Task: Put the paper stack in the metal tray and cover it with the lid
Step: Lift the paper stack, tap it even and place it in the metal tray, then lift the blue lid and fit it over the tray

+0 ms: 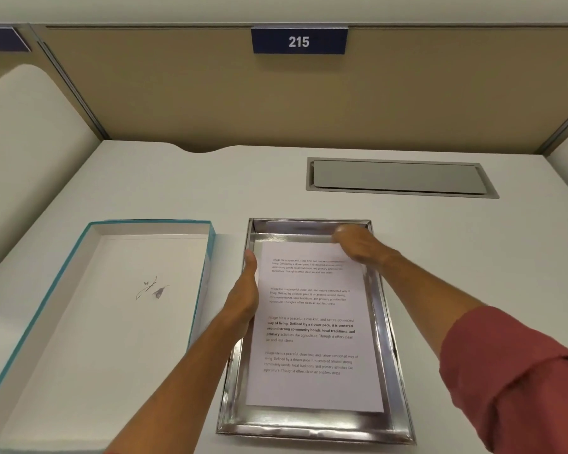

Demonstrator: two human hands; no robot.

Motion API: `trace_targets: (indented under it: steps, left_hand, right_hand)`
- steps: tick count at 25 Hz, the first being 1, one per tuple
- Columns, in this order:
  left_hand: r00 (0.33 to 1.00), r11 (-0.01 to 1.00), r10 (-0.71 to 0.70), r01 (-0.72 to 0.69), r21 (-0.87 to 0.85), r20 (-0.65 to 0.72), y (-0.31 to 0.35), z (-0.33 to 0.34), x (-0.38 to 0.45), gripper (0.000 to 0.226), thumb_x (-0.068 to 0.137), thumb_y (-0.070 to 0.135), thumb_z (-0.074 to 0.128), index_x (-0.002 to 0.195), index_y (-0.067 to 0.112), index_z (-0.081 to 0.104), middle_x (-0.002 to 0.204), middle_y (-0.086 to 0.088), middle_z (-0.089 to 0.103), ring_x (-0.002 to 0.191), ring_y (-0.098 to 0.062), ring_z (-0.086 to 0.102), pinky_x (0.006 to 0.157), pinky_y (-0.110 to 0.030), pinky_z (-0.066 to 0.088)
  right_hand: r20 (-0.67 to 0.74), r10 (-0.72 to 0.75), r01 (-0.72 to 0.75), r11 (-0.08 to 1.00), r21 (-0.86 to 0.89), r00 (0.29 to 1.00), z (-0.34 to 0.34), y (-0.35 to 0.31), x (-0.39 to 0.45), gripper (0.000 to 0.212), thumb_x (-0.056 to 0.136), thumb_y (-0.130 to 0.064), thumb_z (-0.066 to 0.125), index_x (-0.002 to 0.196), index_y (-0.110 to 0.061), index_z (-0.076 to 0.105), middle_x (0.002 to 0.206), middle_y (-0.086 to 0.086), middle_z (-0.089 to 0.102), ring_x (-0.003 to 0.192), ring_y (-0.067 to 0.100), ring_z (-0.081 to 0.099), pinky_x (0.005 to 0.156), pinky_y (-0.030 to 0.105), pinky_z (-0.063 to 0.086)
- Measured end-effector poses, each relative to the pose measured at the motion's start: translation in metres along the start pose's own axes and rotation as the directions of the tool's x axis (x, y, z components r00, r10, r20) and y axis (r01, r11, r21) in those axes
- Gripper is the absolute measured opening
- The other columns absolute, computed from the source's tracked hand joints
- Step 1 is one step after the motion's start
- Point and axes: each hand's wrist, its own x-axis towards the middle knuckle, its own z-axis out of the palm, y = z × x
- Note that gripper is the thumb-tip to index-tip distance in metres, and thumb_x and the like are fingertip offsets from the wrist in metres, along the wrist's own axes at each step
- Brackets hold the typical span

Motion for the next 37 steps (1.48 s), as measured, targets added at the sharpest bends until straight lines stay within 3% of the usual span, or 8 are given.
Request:
trace_targets:
  steps: [4,7,11,17,20,27,32,37]
  left_hand:
    - [0.997,1.000,-0.015,0.015,0.002,0.077,-0.002,-0.006,0.003,0.083,0.085,0.075,0.013,0.145,0.021,0.030,0.047,0.021,0.065,0.039,0.002,0.062,0.033,-0.017,0.048]
    - [0.995,1.000,0.011,-0.009,-0.021,0.099,-0.002,-0.003,0.000,0.079,0.085,0.076,0.016,0.142,0.024,0.033,0.095,0.004,0.067,0.038,0.001,0.062,0.033,-0.018,0.049]
    - [0.992,0.999,0.047,-0.046,-0.009,0.113,0.007,0.003,-0.013,0.078,0.088,0.071,0.013,0.149,0.024,0.029,0.150,-0.013,0.040,0.053,0.000,0.060,0.045,-0.020,0.049]
    - [0.988,1.000,0.013,-0.013,0.001,0.152,0.009,-0.001,-0.018,0.085,0.088,0.072,0.010,0.149,0.016,0.028,0.152,-0.017,0.037,0.069,-0.008,0.052,0.084,-0.041,0.037]
    - [0.988,1.000,0.000,0.001,-0.011,0.154,0.012,-0.004,-0.021,0.082,0.088,0.071,0.011,0.147,0.018,0.032,0.145,-0.014,0.046,0.068,-0.013,0.058,0.076,-0.039,0.043]
    - [0.901,0.711,0.427,-0.283,0.644,-0.076,-0.005,-0.013,-0.028,0.076,0.082,0.070,0.037,0.140,0.021,0.041,0.146,-0.011,0.048,0.128,-0.035,0.050,0.104,-0.053,0.040]
    - [0.751,0.324,0.659,-0.245,0.914,-0.032,-0.026,-0.044,-0.033,0.083,0.082,0.061,0.034,0.152,0.022,0.016,0.161,-0.014,0.016,0.147,-0.034,0.018,0.117,-0.047,0.018]
    - [0.757,0.233,0.650,-0.121,0.965,-0.062,-0.055,-0.084,-0.026,0.085,0.086,0.056,0.039,0.153,0.017,0.004,0.162,-0.017,0.001,0.149,-0.033,0.004,0.118,-0.043,0.006]
  right_hand:
    - [-0.102,0.239,-0.186,0.909,0.373,0.966,-0.001,-0.002,-0.043,0.067,0.097,-0.061,0.027,0.128,-0.010,0.058,0.124,0.012,0.061,0.104,0.027,0.058,0.086,0.034,0.042]
    - [0.067,0.225,-0.227,0.825,0.518,0.972,0.010,0.011,-0.074,0.065,0.094,-0.068,0.018,0.088,-0.024,0.066,0.088,-0.007,0.072,0.074,0.008,0.065,0.058,0.023,0.045]
    - [0.191,0.201,-0.274,0.794,0.543,0.961,0.027,0.028,-0.098,0.061,0.092,-0.072,0.014,0.097,-0.035,0.061,0.080,-0.009,0.076,0.070,0.008,0.070,0.052,0.022,0.048]
    - [0.161,0.241,-0.289,0.743,0.604,0.957,0.026,0.026,-0.111,0.054,0.090,-0.074,0.011,0.090,-0.039,0.051,0.049,-0.009,0.070,0.041,0.007,0.066,0.036,0.016,0.047]
    - [0.136,0.260,-0.290,0.766,0.573,0.956,0.027,0.021,-0.113,0.063,0.091,-0.072,0.012,0.096,-0.031,0.059,0.063,-0.005,0.074,0.055,0.012,0.069,0.046,0.022,0.051]
    - [-0.349,0.056,0.003,0.986,0.166,0.935,0.064,0.000,-0.120,0.073,0.095,-0.061,0.036,0.151,-0.013,0.034,0.156,0.011,0.039,0.143,0.030,0.037,0.115,0.042,0.031]
    - [-0.355,-0.265,0.177,0.949,-0.262,0.897,0.107,-0.023,-0.115,0.082,0.091,-0.064,0.035,0.157,-0.021,0.011,0.167,0.006,0.005,0.154,0.027,0.002,0.120,0.038,-0.001]
    - [-0.276,-0.430,0.281,0.849,-0.447,0.860,0.143,-0.050,-0.109,0.092,0.086,-0.068,0.033,0.157,-0.016,0.005,0.166,0.011,-0.003,0.153,0.029,-0.005,0.123,0.044,-0.007]
